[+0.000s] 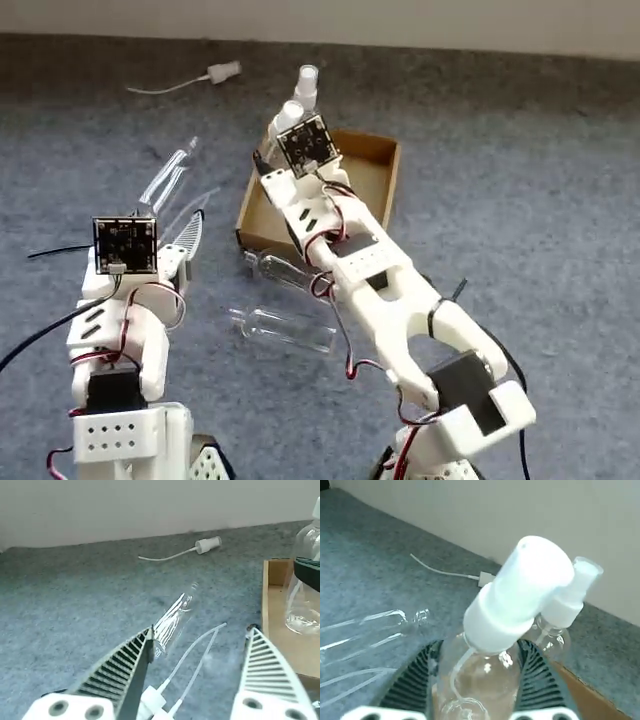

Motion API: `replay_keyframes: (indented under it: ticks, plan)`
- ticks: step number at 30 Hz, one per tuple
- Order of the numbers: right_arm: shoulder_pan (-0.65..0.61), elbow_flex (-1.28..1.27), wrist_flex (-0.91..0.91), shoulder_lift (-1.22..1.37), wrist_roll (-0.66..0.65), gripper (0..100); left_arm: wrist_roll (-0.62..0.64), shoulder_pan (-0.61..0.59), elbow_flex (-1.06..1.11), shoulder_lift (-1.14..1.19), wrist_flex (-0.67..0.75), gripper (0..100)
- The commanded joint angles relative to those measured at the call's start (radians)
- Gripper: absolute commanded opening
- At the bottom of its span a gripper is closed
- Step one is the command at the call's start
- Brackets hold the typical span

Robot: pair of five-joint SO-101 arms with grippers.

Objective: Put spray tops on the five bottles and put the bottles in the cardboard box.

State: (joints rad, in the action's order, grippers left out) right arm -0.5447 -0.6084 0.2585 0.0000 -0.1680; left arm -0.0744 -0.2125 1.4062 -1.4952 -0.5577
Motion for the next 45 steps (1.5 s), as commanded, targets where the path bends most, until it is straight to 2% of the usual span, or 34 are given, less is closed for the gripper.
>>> replay_keyframes:
  ticks: [1, 17, 39, 45]
  plan:
    - [-0.002, 0.114, 0.024, 0.028, -0.011, 0.5, 0.005, -0.018, -0.036, 0.002, 0.015, 26]
    - [-0.001, 0.168, 0.030, 0.159, -0.012, 0.5, 0.005, -0.012, -0.033, 0.002, 0.015, 26]
    - [-0.004, 0.168, 0.033, 0.202, -0.015, 1.2, 0.005, -0.012, -0.033, -0.005, -0.006, 26]
    - [-0.005, 0.166, 0.025, 0.202, -0.015, 11.2, 0.005, -0.012, -0.033, -0.005, -0.006, 26]
